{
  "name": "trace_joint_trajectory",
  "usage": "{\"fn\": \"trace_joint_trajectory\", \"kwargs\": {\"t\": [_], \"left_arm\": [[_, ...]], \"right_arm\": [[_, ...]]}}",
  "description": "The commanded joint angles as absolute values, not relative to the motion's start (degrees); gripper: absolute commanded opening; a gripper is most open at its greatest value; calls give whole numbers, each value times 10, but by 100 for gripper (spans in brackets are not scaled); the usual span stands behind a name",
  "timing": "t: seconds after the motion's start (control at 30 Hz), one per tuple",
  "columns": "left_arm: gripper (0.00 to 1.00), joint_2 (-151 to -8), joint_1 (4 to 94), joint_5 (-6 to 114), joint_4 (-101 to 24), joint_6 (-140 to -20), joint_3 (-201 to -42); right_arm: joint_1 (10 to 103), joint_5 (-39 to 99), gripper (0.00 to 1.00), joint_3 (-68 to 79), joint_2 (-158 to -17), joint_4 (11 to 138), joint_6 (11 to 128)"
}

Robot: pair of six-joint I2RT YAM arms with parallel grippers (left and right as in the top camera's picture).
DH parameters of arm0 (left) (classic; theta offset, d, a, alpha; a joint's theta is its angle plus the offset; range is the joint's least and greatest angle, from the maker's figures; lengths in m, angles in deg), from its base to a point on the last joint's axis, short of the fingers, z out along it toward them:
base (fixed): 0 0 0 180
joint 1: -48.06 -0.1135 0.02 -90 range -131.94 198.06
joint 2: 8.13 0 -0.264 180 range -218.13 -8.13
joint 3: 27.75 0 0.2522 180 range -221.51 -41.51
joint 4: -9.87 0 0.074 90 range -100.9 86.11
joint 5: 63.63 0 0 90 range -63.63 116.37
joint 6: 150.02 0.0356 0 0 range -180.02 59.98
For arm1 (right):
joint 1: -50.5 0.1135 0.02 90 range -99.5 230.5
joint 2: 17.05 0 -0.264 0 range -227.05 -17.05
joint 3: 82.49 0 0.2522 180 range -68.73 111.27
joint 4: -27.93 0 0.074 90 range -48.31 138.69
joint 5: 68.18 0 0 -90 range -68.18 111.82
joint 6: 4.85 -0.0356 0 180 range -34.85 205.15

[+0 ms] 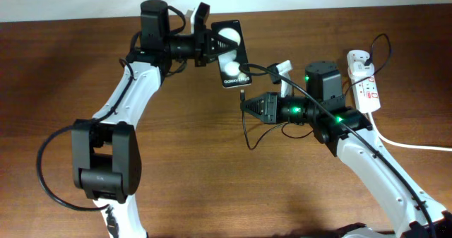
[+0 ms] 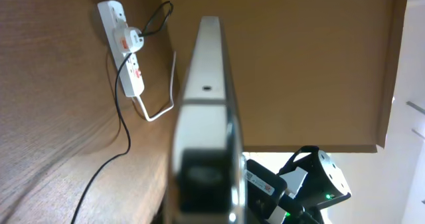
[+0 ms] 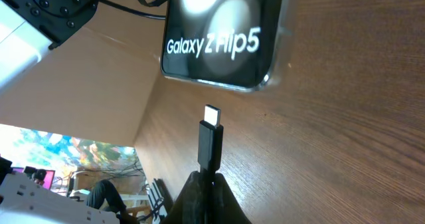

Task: Plug charger to phone and switch on socket

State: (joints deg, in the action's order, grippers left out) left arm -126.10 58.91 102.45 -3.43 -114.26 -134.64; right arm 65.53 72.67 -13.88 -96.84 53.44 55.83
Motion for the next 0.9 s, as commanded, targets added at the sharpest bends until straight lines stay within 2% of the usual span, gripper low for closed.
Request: {"fn": "trace_joint_trajectory", "kwargs": {"t": [0.0,0.4,0.87], "left_arm": [[0,-1262,595,1035,-31,-1140,-1353],[0,-1262,615,1035,-46,-1131,-1353],[0,-1262,596,1033,-48,-1115,-1353]], "right_arm": [[654,722,4,-141,-971,532,569],[654,722,4,-141,-971,530,569],[654,726,4,-141,-971,539,579]]}}
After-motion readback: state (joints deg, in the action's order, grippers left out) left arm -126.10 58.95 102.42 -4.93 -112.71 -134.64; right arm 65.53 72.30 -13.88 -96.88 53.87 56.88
